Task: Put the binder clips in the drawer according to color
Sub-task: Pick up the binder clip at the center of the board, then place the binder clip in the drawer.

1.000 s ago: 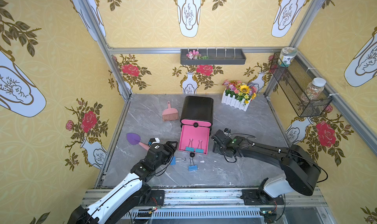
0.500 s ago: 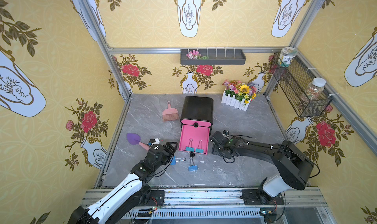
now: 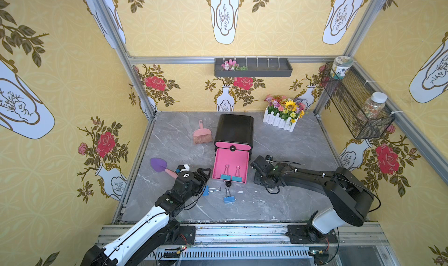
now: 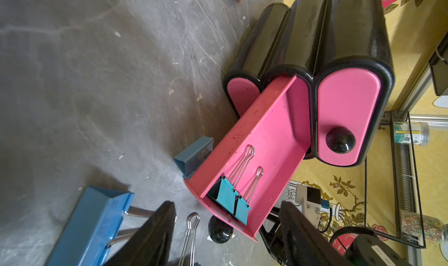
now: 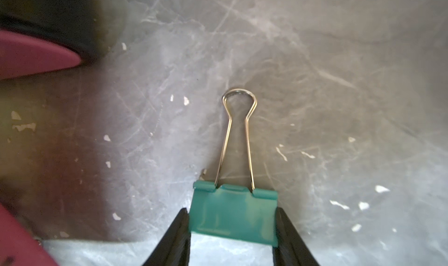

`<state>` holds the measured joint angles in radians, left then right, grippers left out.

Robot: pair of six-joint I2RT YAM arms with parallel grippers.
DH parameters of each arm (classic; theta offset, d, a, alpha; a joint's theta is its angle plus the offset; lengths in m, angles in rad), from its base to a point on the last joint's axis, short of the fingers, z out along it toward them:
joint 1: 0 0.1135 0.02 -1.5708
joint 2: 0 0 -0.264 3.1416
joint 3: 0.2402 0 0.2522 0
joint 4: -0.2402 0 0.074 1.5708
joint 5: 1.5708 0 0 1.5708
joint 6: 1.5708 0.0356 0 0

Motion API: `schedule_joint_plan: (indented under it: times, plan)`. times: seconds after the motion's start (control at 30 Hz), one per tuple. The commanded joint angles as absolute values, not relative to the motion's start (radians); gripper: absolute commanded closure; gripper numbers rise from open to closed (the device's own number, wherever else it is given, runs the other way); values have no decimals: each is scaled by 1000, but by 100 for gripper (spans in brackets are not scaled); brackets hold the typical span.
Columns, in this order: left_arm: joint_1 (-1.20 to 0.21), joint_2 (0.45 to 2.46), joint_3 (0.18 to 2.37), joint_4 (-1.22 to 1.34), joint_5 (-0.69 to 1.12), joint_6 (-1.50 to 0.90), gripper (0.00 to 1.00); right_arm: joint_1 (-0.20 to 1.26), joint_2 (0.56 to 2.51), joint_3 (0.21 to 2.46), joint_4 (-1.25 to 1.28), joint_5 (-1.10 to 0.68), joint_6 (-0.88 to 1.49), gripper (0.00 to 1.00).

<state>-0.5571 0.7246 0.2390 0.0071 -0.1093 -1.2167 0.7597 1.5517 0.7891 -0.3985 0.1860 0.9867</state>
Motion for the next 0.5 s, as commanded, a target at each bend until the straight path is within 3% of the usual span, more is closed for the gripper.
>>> schedule_joint_plan:
  times: [0.0,0.27,0.47]
  plan:
    - [-557,733,249,19,-107,-1200,26,762,1511,788,-440,206,973,60]
    - [-556,798,351,13,-108,-1130,26,795,1368,908,-621,282,864,62]
    - [-547,850,349,50,-76,-1132,26,909,1440,1109,-655,272,768,62]
